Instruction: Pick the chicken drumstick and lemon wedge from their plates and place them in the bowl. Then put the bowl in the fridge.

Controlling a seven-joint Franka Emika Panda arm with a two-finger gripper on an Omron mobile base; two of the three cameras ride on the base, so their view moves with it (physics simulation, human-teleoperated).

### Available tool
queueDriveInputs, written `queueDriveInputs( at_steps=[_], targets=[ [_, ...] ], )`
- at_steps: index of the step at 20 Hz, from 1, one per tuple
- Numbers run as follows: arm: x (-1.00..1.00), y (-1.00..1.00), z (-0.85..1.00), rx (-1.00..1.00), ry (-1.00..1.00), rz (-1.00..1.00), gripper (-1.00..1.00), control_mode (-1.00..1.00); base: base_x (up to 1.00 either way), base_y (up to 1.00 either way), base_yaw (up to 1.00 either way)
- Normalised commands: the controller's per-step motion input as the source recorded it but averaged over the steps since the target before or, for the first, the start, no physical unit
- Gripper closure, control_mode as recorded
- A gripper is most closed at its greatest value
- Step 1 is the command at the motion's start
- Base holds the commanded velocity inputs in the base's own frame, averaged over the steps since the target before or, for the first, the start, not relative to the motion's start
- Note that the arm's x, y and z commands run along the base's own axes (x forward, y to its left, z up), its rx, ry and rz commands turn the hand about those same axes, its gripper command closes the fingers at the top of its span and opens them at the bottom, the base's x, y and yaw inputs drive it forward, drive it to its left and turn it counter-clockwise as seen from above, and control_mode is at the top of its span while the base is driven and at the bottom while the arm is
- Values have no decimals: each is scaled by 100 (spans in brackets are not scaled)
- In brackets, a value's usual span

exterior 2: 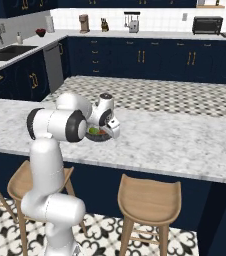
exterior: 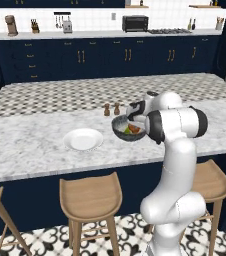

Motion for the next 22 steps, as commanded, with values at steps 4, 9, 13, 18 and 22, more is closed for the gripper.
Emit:
queueDriveInputs(
  at_steps=[4,9,13,18,22],
  targets=[
    [0,0,0,0,0,0,100,-100,0,0,0],
    [-17,0,0,0,0,0,100,-100,0,0,0],
    [-53,-1,24,0,-4,-2,100,-100,0,0,0],
    [-96,-13,94,5,-13,-11,100,-100,0,0,0],
    [-100,-13,100,3,-12,-19,100,-100,0,0,0]
  ],
)
